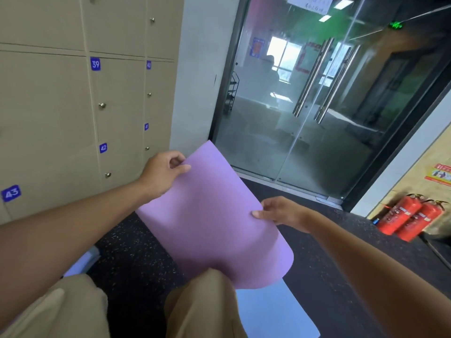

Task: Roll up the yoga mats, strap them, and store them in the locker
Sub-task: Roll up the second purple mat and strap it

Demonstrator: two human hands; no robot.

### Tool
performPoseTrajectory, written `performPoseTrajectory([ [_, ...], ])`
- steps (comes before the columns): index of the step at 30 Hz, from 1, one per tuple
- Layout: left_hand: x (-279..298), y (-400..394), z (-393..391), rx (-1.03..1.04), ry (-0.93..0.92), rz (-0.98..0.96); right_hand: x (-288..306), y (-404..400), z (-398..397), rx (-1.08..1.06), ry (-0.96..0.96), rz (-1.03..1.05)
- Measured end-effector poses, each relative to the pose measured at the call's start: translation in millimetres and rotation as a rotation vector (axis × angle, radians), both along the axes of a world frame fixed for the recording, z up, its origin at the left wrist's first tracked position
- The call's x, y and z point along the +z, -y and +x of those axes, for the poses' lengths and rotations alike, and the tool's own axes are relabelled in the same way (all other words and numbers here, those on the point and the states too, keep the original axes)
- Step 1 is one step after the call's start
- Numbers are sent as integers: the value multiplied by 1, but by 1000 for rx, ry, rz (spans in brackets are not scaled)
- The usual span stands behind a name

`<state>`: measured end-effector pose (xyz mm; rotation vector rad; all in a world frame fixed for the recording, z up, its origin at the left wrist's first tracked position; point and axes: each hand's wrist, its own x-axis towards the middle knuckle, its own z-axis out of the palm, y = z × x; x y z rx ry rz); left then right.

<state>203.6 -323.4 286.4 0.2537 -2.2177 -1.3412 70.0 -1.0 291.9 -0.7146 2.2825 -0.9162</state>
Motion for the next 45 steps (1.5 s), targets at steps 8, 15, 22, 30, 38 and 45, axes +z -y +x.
performPoseTrajectory([
  [8,17,37,44,32,6,58,6,29,32,-57,-187,-223],
  [15,50,75,91,95,42,-225,31,91,73,54,-482,-218],
  [22,63,80,164,67,153,-797,45,103,134,139,-636,-222],
  [30,36,19,232,-65,110,-956,39,76,205,149,-750,-247],
  [38,24,-22,277,-59,113,-726,31,40,242,219,-838,-315],
  [45,-44,-57,335,-157,266,-541,-33,-11,291,269,-660,-253],
])
